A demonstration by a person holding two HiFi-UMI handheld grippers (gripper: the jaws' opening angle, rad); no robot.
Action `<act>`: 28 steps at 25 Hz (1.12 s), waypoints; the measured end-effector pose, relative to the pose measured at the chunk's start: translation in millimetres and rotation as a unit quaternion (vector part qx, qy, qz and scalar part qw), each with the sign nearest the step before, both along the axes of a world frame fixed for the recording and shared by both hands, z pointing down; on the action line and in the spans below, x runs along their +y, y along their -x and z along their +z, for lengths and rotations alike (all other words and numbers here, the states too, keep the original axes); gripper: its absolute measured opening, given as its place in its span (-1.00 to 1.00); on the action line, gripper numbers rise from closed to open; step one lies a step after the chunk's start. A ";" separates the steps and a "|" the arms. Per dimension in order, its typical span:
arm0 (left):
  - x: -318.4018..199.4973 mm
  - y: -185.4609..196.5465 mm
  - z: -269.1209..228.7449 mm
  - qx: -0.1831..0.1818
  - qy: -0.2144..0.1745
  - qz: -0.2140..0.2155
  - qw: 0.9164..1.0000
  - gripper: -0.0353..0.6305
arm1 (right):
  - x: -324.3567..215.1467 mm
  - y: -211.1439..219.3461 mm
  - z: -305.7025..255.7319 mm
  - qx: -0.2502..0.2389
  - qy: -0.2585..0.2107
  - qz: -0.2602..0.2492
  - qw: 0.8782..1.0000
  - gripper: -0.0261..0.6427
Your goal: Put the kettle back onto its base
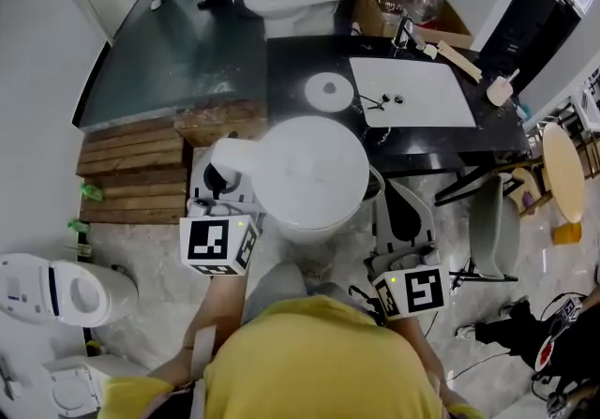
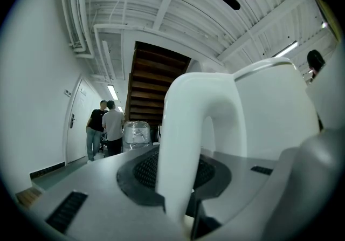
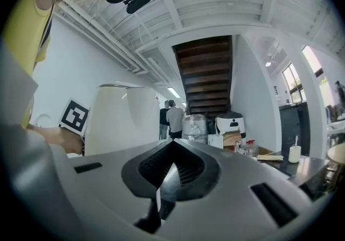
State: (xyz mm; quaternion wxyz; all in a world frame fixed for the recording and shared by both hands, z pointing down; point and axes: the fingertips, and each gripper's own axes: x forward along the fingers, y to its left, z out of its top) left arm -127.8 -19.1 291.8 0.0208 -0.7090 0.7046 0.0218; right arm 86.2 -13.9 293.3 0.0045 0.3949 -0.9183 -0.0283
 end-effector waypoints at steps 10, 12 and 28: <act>-44.4 6.1 -5.3 -0.003 -0.001 0.010 1.000 -0.60 | -32.9 12.4 -1.3 0.003 0.004 0.004 1.000 -0.88; -56.8 6.3 -5.9 -0.003 -0.002 0.016 1.000 -0.60 | -43.1 12.7 -0.3 0.002 0.006 0.010 1.000 -0.88; -167.2 30.1 -15.5 -0.013 -0.008 0.065 0.998 -0.60 | -134.1 37.6 -2.8 -0.003 -0.001 0.063 0.998 -0.88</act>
